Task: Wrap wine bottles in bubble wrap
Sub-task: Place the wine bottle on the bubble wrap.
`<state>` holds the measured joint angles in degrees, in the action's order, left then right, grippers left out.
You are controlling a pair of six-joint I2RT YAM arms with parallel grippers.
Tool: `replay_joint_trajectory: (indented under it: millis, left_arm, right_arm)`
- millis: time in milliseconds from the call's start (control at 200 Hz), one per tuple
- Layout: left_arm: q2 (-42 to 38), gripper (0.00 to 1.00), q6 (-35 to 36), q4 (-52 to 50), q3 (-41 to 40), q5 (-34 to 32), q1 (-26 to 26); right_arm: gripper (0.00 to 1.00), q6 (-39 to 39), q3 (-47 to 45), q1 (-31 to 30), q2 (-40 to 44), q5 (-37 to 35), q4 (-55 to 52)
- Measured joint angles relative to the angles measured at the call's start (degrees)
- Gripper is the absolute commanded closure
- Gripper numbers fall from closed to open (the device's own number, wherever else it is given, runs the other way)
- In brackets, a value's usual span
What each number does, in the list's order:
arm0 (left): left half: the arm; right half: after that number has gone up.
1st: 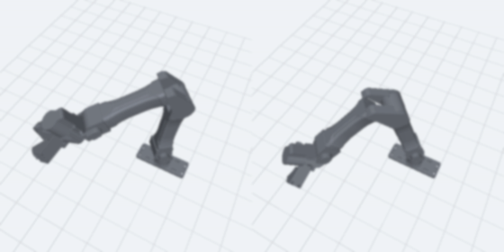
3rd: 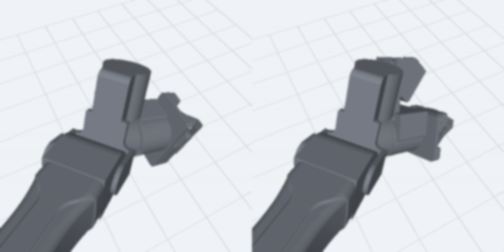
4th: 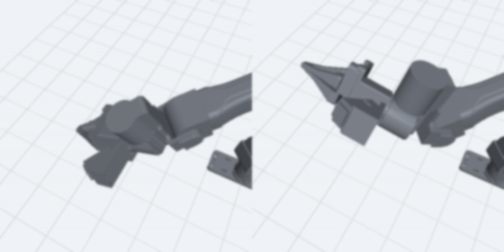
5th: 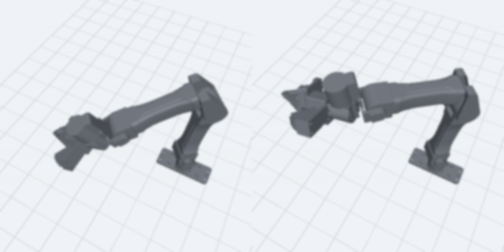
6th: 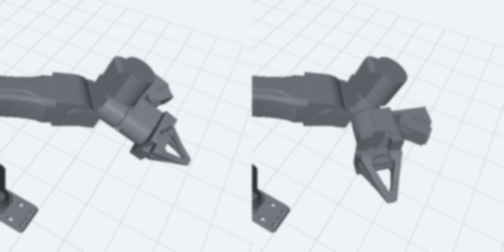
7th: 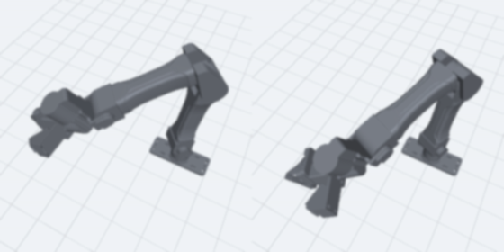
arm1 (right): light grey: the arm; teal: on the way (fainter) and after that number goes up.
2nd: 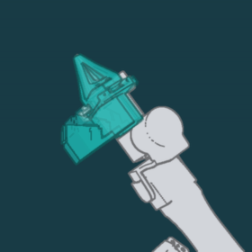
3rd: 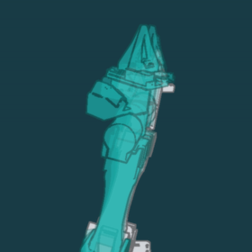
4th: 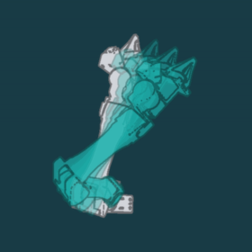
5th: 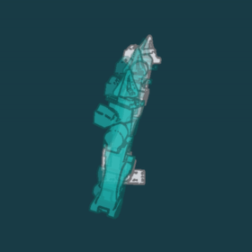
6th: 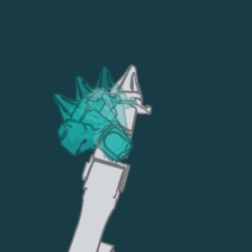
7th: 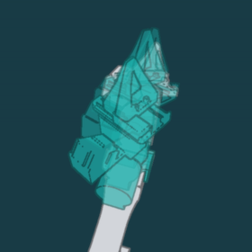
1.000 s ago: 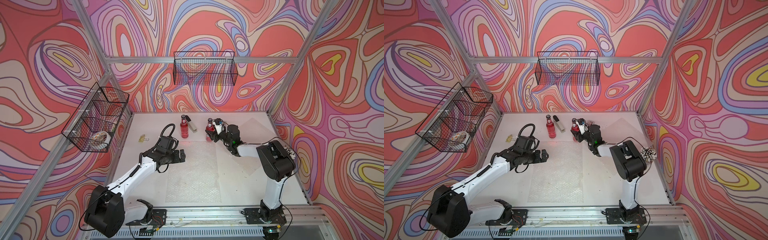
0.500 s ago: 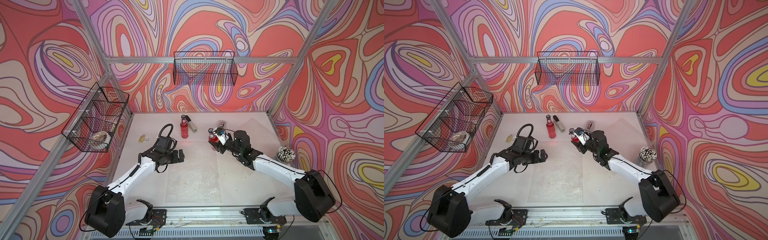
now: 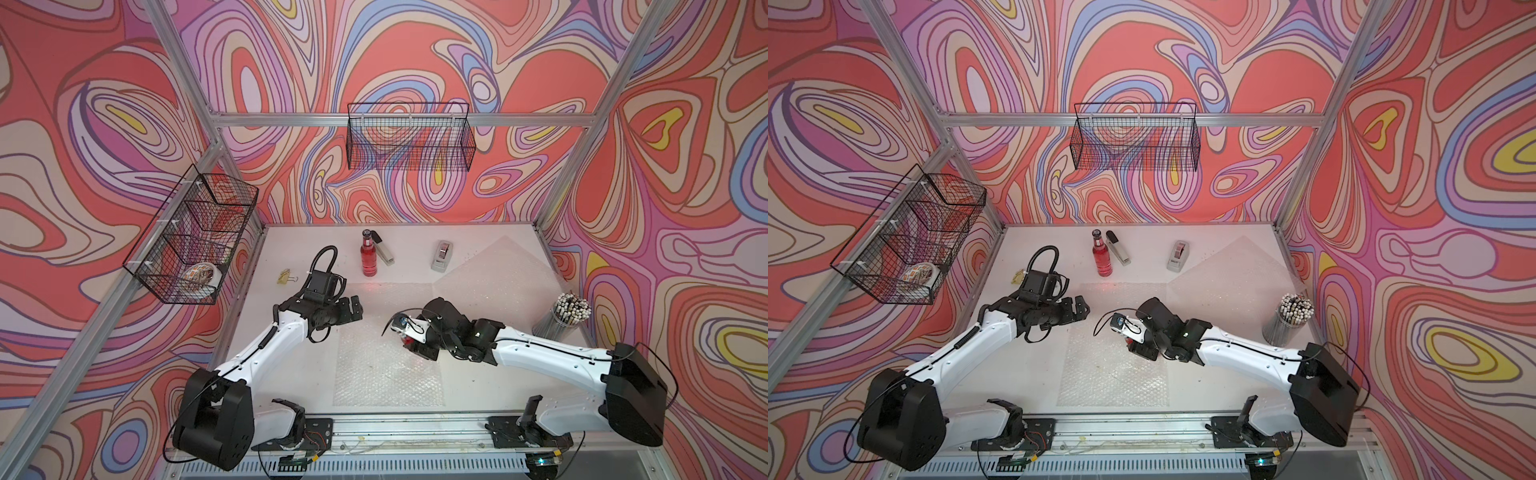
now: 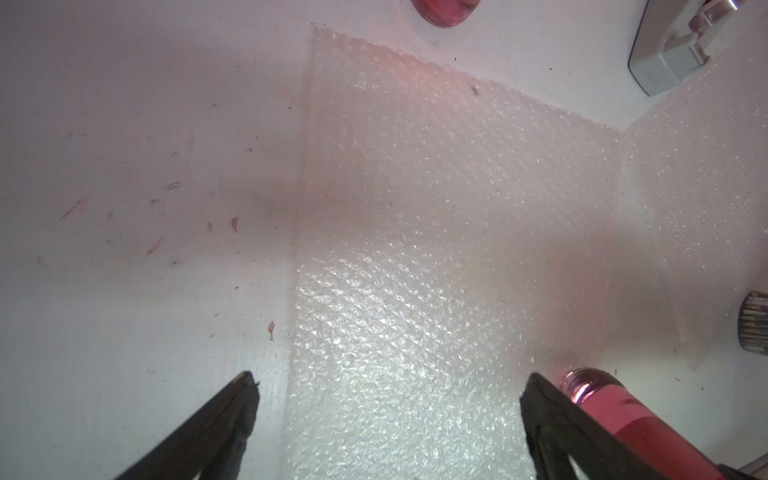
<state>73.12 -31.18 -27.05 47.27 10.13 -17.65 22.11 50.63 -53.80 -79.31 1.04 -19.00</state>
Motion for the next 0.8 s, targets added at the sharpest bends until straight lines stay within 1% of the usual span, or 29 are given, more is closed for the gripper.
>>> replay_joint_trajectory:
  millis: [170,376,646,801]
  left_arm:
    - [-0.3,0.00,-0.2,-0.2,-0.8,0.0,1.6]
    - [-2.0,0.00,-0.4,-1.2,-1.0,-1.0,2.9]
    - [-6.6,0.00,-0.3,-5.4,-1.0,-6.1,3.8]
    - [-8.0,0.00,0.2,-6.8,-1.0,-7.3,3.8]
  right_arm:
    - [0.67,0.3,4.5,-2.3,-5.8,-3.1,-1.3]
    - [0.67,1.4,8.5,-4.1,-13.3,-4.5,0.5]
    - [0.67,4.1,13.4,-5.6,-23.9,-3.7,2.4]
    - [0.67,5.7,14.1,-6.1,-27.8,-2.4,3.8]
